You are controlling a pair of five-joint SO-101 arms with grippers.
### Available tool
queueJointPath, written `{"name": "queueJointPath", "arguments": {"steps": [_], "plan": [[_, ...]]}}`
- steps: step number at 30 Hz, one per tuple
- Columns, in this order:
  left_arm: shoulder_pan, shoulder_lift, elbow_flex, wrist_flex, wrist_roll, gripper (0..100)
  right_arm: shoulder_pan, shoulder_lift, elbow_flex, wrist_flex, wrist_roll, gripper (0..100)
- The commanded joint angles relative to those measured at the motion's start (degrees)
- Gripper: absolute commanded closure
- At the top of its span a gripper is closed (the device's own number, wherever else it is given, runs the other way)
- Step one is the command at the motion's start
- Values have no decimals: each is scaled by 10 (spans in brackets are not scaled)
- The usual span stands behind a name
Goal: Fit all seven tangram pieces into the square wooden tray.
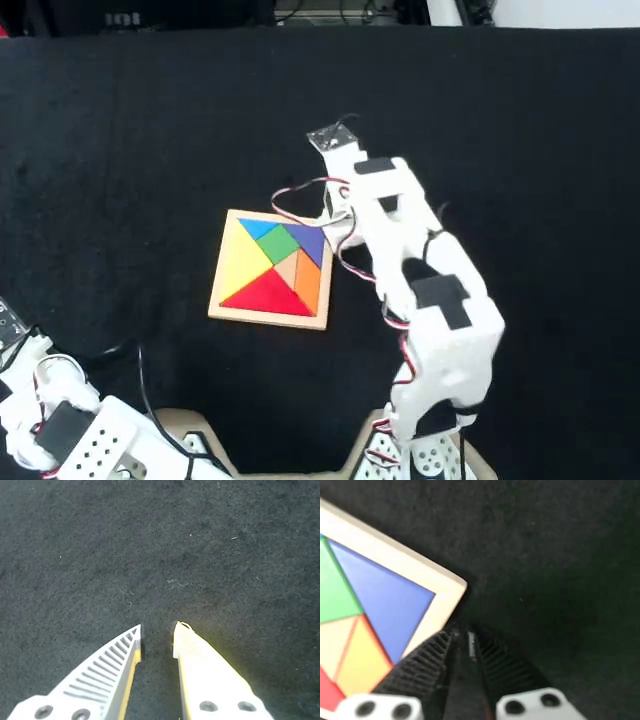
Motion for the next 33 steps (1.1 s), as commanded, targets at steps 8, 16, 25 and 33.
{"name": "queueJointPath", "arguments": {"steps": [8, 16, 25, 33], "plan": [[8, -2, -5, 3, 3, 880, -59, 0, -102, 26, 3, 988], [8, -2, -5, 3, 3, 880, 15, -131, -37, 98, -22, 988], [288, -3, -22, -43, 6, 880, 46, -424, 73, 89, -17, 987], [502, 0, -90, -295, 8, 881, 134, -564, 71, 103, -17, 987]]}}
